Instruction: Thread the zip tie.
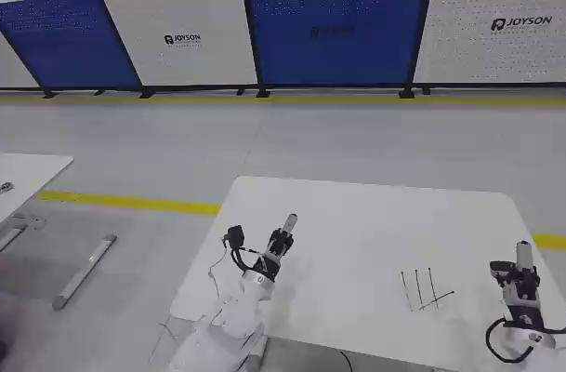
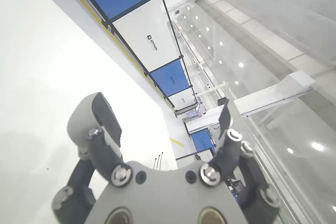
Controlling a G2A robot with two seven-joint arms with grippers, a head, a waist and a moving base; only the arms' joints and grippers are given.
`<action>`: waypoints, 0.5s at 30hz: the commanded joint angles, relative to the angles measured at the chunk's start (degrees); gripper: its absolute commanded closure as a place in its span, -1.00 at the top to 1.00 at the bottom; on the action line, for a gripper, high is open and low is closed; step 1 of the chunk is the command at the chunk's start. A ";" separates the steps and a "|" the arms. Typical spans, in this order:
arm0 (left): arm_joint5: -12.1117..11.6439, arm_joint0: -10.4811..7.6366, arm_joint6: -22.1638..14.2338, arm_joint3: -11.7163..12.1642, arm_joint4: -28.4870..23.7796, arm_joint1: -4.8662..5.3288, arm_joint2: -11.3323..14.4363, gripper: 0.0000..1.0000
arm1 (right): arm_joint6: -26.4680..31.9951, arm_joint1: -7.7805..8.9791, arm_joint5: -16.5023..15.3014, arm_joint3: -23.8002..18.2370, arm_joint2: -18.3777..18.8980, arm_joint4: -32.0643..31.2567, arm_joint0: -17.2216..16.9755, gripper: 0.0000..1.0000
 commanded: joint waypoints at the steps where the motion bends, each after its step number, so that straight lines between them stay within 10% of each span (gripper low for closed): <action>1: 0.00 0.00 0.00 0.00 0.00 0.00 0.00 0.57 | 0.00 0.00 0.00 0.00 0.00 0.00 0.00 1.00; 2: 0.00 0.00 0.00 0.00 0.00 0.00 0.00 1.00 | 0.00 0.00 0.00 0.00 0.00 0.00 0.00 1.00; 3: 0.00 0.00 0.00 0.00 0.00 0.00 0.00 0.57 | 0.00 0.00 0.00 0.00 0.00 0.00 0.00 1.00; 6: 0.00 0.00 0.00 0.00 0.00 0.00 0.00 1.00 | 0.00 0.00 0.00 0.00 0.00 0.00 0.00 1.00; 7: 0.00 0.00 0.00 0.00 0.00 0.00 0.00 1.00 | 0.00 0.00 0.00 0.00 0.00 0.00 0.00 0.57; 8: 0.00 0.00 0.00 0.00 0.00 0.00 0.00 0.57 | 0.00 0.00 0.00 0.00 0.00 0.00 0.00 0.57; 9: 0.00 0.00 0.00 0.00 0.00 0.00 0.00 1.00 | 0.00 0.00 0.00 0.00 0.00 0.00 0.00 1.00; 10: 0.00 0.00 0.00 0.00 0.00 0.00 0.00 0.57 | 0.00 0.00 0.00 0.00 0.00 0.00 0.00 0.57; 11: 0.00 0.00 0.00 0.00 0.00 0.00 0.00 0.57 | 0.00 0.00 0.00 0.00 0.00 0.00 0.00 0.57; 12: 0.00 0.00 0.00 0.00 0.00 0.00 0.00 0.57 | 0.00 0.00 0.00 0.00 0.00 0.00 0.00 1.00; 13: 0.00 0.00 0.00 0.00 0.00 0.00 0.00 1.00 | 0.00 0.00 0.00 0.00 0.00 0.00 0.00 1.00; 14: 0.00 0.00 0.00 0.00 0.00 0.00 0.00 0.57 | 0.00 0.00 0.00 0.00 0.00 0.00 0.00 1.00; 15: 0.00 0.00 0.00 0.00 0.00 0.00 0.00 1.00 | 0.00 0.00 0.00 0.00 0.00 0.00 0.00 1.00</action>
